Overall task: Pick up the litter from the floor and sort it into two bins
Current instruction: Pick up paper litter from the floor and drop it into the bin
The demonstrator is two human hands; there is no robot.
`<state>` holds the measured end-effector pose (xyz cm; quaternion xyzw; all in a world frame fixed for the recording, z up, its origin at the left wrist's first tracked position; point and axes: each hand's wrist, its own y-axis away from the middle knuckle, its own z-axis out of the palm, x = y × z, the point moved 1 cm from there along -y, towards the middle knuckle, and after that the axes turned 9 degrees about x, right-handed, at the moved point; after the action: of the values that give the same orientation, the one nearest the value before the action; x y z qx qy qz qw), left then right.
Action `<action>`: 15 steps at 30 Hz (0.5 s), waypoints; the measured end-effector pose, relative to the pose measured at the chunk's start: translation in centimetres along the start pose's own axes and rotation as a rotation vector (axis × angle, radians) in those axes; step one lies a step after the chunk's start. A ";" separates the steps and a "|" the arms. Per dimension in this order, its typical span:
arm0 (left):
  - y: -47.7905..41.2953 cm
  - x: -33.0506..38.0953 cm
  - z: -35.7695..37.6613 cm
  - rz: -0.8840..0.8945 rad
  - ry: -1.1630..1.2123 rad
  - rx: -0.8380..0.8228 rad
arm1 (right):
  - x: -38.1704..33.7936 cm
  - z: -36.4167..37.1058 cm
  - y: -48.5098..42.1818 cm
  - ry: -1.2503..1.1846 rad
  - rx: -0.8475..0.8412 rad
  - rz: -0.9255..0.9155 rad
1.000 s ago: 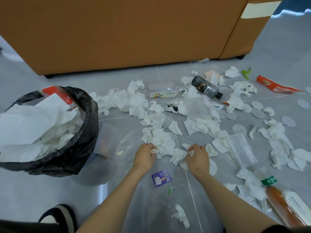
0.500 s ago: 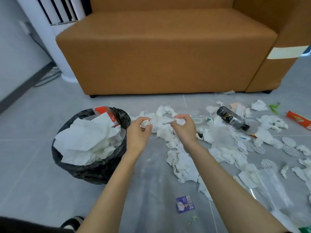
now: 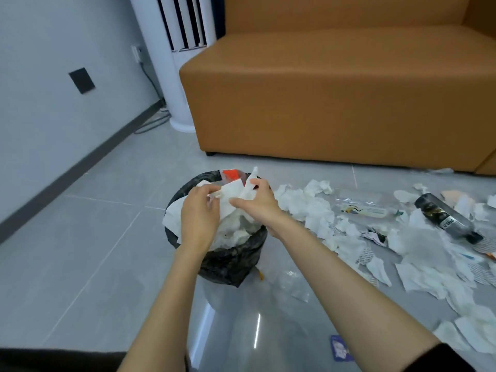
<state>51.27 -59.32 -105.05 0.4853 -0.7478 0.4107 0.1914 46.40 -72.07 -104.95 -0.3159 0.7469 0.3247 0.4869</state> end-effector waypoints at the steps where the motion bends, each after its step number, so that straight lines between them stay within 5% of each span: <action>1: 0.1 -0.6 0.0 -0.006 -0.048 -0.050 | 0.1 0.6 0.1 0.020 -0.010 0.004; 6: 0.8 -3.6 0.9 -0.017 -0.201 -0.329 | 0.9 2.1 0.3 0.159 -0.059 -0.061; 15: 0.6 -5.0 2.7 0.042 -0.568 -0.763 | 2.7 3.0 -0.9 0.834 -0.039 -0.381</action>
<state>53.34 -58.56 -110.30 0.4581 -0.8777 -0.0384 0.1354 47.81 -70.66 -108.59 -0.5603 0.8014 0.0887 0.1898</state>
